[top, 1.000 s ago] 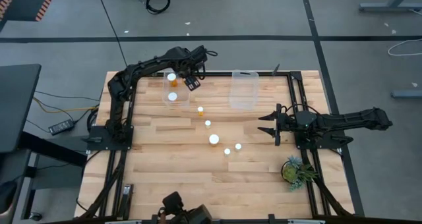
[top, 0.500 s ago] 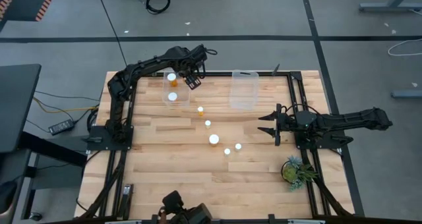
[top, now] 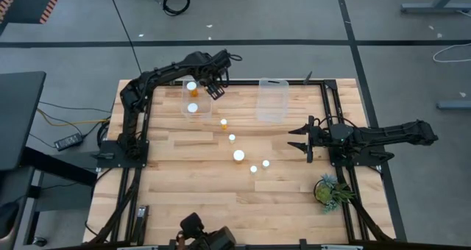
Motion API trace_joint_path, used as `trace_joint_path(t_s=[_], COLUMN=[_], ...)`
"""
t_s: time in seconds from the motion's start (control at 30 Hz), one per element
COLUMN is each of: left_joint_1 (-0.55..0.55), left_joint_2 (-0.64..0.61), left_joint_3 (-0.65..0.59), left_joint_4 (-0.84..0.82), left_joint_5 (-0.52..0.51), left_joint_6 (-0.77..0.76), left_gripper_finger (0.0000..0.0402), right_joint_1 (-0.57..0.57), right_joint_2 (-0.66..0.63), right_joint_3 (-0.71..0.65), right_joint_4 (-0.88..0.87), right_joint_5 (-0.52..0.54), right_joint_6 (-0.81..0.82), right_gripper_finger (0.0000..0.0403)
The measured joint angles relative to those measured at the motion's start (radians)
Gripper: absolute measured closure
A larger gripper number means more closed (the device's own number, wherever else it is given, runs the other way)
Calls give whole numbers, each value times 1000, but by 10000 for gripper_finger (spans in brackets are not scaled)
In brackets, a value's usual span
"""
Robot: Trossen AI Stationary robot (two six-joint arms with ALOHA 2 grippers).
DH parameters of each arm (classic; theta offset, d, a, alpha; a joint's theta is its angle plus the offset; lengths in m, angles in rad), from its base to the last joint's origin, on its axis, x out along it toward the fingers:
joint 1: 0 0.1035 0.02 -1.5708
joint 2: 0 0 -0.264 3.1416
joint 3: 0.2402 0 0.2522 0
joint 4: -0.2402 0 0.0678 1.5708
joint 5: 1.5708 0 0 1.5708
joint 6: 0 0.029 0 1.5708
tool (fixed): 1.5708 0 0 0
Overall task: Pick and place medicine bottles into bin by pill shape (circle, oval)
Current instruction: Put the orange capsule bottle into the left transparent bin
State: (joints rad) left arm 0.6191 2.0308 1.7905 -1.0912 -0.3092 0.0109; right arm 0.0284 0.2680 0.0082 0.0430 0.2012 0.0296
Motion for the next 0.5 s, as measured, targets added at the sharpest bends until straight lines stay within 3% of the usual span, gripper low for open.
trace_joint_path(t_s=[0.5], left_joint_1=[12], left_joint_2=[0], left_joint_3=[0], left_joint_4=[-8], left_joint_5=[0], left_joint_6=[-23], left_gripper_finger=[182], right_joint_1=[0], right_joint_2=[0], right_joint_3=[0], right_joint_4=[0], right_joint_5=[0], right_joint_6=[0], right_gripper_finger=[187])
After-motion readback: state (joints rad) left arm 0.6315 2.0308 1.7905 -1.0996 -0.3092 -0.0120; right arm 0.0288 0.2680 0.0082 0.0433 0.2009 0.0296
